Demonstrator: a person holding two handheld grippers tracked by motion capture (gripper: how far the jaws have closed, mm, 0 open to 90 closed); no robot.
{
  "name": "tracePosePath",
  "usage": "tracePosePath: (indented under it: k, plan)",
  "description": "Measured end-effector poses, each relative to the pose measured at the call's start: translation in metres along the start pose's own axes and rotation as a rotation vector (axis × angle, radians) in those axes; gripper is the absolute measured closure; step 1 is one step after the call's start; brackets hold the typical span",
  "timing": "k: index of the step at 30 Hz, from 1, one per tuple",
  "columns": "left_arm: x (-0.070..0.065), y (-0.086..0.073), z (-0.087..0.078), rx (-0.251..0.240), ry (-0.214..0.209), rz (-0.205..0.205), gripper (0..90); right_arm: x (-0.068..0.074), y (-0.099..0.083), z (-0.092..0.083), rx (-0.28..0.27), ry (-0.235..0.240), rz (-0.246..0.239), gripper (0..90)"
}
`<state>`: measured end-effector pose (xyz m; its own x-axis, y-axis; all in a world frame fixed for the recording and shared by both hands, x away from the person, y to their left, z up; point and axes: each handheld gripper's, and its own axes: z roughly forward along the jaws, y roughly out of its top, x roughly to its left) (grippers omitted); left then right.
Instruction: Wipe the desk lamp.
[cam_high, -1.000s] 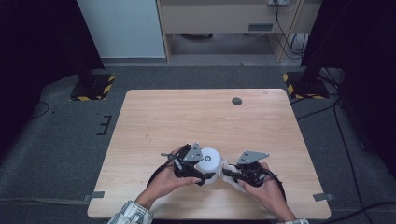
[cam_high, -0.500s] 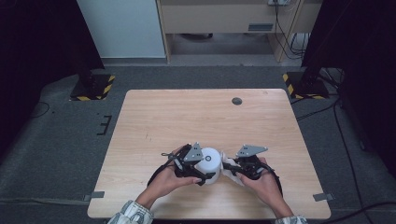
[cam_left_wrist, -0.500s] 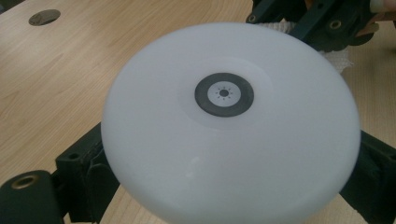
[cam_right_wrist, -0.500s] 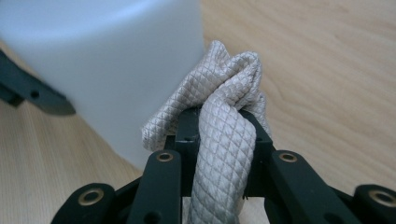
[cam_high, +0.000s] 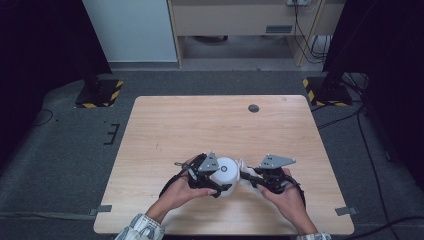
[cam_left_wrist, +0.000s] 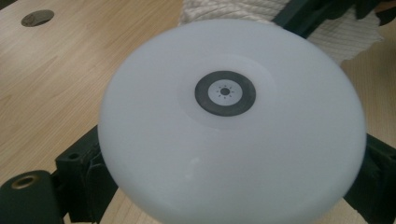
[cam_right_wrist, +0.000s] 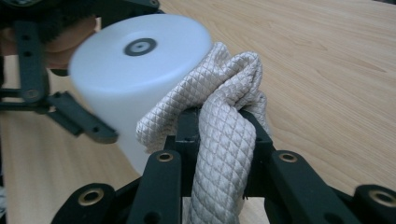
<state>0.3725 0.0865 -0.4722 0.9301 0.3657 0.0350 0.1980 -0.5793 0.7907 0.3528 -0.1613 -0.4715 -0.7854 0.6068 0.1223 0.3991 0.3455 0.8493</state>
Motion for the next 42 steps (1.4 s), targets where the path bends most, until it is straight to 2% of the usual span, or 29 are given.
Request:
tracePosePath:
  k: [2, 5, 8, 10, 17, 21, 26, 28, 31, 34, 42]
  plan:
    - [0.001, 0.001, 0.001, 0.004, -0.004, 0.003, 6.8, -0.005, -0.001, 0.005, 0.013, -0.008, 0.008, 73.5]
    - [0.002, 0.002, 0.002, 0.005, -0.008, 0.006, 6.8, -0.007, -0.008, 0.014, 0.077, -0.019, 0.002, 73.5]
    - [0.003, 0.001, 0.002, 0.007, -0.015, 0.009, 6.8, -0.006, -0.014, 0.018, 0.115, -0.013, 0.006, 73.5]
    - [0.003, 0.001, 0.003, 0.007, -0.015, 0.007, 6.8, -0.005, -0.018, 0.018, 0.122, -0.001, 0.021, 73.5]
    - [0.004, 0.000, 0.004, 0.014, -0.015, 0.014, 6.7, 0.005, -0.026, 0.013, 0.155, 0.022, 0.005, 73.5]
    - [0.005, -0.001, 0.006, 0.025, -0.026, 0.015, 6.7, 0.009, -0.023, 0.007, 0.138, 0.020, -0.008, 73.5]
    - [0.005, -0.003, 0.010, 0.060, -0.024, 0.017, 6.5, 0.000, -0.009, 0.004, 0.057, -0.013, 0.012, 73.5]
    - [0.005, -0.002, 0.010, 0.065, -0.020, 0.016, 6.4, -0.001, -0.005, 0.006, 0.053, -0.021, 0.009, 73.5]
    - [0.006, -0.004, 0.009, 0.030, -0.023, -0.017, 6.6, -0.003, -0.004, 0.006, 0.051, -0.022, 0.008, 73.5]
    - [0.006, -0.002, 0.006, 0.000, -0.027, -0.022, 6.4, -0.004, -0.005, 0.005, 0.051, -0.021, 0.011, 73.4]
    - [0.004, 0.005, -0.005, -0.045, -0.006, -0.031, 5.7, -0.002, -0.004, 0.006, 0.054, -0.014, 0.004, 73.2]
